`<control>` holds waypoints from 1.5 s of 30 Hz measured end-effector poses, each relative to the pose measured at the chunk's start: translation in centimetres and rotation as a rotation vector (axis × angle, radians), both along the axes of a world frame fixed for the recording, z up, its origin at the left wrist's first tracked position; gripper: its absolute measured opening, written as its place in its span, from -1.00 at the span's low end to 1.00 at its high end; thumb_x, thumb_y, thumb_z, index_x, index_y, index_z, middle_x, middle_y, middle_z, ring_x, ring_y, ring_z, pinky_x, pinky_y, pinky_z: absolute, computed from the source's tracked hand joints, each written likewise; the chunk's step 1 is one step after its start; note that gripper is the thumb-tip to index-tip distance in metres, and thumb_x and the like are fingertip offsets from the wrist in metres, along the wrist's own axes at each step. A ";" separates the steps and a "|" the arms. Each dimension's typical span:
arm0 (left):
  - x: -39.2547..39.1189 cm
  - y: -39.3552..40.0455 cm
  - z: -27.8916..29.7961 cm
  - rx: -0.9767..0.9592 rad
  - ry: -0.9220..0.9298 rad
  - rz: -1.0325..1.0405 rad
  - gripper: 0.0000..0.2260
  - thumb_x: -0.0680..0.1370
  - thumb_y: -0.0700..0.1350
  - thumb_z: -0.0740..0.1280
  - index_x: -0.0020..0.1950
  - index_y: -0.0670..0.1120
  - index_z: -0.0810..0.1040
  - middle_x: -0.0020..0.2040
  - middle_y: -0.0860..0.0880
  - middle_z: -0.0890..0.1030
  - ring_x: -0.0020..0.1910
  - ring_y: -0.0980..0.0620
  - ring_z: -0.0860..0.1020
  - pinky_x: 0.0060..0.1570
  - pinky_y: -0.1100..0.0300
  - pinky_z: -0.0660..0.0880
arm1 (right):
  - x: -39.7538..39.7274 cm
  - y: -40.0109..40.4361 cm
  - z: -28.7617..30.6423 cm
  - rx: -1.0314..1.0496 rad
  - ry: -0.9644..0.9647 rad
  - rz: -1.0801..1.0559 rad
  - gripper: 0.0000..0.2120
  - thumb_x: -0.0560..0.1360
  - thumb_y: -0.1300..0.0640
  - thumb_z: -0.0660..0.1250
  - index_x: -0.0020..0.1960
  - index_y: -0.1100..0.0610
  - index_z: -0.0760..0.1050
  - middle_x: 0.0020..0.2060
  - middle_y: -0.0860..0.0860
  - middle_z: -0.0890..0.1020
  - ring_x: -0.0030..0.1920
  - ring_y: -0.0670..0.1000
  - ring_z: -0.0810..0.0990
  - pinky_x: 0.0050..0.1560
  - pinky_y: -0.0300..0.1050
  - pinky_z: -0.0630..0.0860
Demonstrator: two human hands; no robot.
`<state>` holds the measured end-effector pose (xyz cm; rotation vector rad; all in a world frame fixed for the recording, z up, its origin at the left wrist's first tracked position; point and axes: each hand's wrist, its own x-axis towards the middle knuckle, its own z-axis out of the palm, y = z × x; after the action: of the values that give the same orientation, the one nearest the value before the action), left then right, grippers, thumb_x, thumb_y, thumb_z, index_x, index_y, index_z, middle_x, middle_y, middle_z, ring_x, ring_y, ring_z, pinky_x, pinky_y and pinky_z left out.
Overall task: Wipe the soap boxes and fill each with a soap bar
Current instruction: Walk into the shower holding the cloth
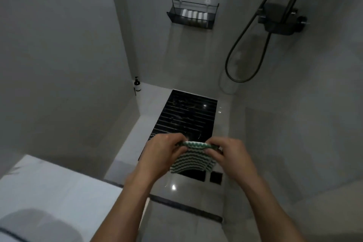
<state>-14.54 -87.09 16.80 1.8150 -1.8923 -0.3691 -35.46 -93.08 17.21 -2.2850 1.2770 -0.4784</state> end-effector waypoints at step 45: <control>27.5 -73.9 3.4 0.015 0.053 -0.171 -0.82 0.47 0.08 0.44 0.00 0.05 0.65 -0.12 0.10 0.66 -0.11 0.14 0.55 -0.26 0.32 0.28 | 27.3 -70.9 3.6 0.001 -0.087 -0.068 -0.92 0.50 0.17 0.46 -0.14 0.04 0.61 -0.28 -0.07 0.66 -0.23 -0.13 0.60 -0.20 -0.24 0.43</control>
<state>12.92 -161.03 20.17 1.6407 -2.0180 -0.4865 -8.18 -164.02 20.76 -2.2001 1.3152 -0.5941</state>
